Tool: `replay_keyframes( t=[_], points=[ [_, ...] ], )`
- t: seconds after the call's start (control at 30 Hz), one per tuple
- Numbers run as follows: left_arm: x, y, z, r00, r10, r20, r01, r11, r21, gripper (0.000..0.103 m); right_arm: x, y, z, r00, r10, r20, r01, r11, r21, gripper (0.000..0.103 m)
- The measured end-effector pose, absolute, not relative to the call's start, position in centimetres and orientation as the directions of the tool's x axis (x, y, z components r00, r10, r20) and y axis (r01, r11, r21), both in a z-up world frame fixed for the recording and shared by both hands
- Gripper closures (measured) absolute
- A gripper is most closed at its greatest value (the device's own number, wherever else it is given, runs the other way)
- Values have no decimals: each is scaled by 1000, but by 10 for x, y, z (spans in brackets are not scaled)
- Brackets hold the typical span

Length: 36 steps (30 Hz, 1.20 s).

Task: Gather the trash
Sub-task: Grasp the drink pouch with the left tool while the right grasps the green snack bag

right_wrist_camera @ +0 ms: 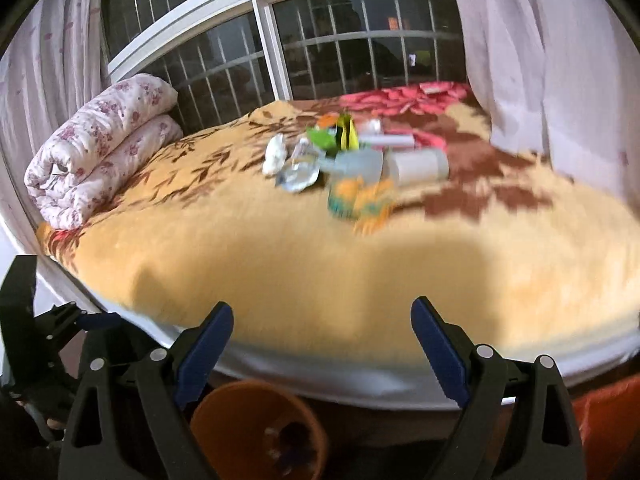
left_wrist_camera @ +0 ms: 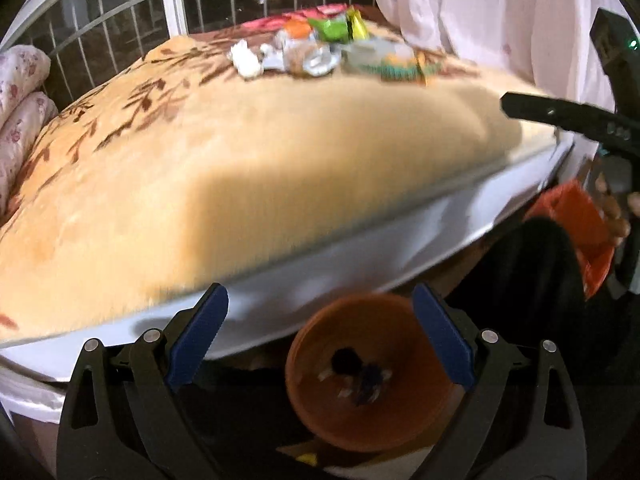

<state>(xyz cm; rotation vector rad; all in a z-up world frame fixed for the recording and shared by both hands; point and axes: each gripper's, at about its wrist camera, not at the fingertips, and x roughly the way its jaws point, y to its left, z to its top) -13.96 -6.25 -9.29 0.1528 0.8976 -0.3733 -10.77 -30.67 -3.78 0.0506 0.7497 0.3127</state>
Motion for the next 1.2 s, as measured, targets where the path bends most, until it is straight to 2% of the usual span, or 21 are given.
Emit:
replay_keyframes(
  t=[0.27,0.47,0.67,0.83,0.93,0.97,1.0,1.07,1.2],
  points=[
    [-57,-84,-58,615,-263,-743,321,945,-69,12,-76,-315,-28,735,295,-611,-247,955,165,14],
    [43,-90,-38,572,-336,-748,186,942,-281,12,-83,-329,-39,739,306,-600,-227,952,205,13],
    [127,-93,-64,461,-431,-776,-17,870,-493,12,-89,-357,-58,731,300,-613,-158,948,276,13],
    [168,-110,-94,370,-396,-840,-98,883,-459,12,-89,-374,-72,720,296,-628,-122,944,305,13],
    [186,-117,-98,393,-345,-852,-85,910,-407,18,-90,-377,-74,723,309,-618,-133,940,314,13],
    [191,-119,-97,396,-332,-856,-74,918,-390,27,-90,-376,-74,723,306,-619,-134,942,309,13],
    [196,-120,-98,401,-310,-862,-67,928,-365,40,-91,-375,-74,724,303,-620,-135,943,303,13],
    [203,-122,-101,391,-265,-881,-52,950,-309,57,-93,-373,-72,726,303,-618,-136,943,303,13],
    [184,-119,-96,401,-244,-883,10,965,-262,64,-96,-375,-68,730,310,-609,-129,938,322,13]
  ],
)
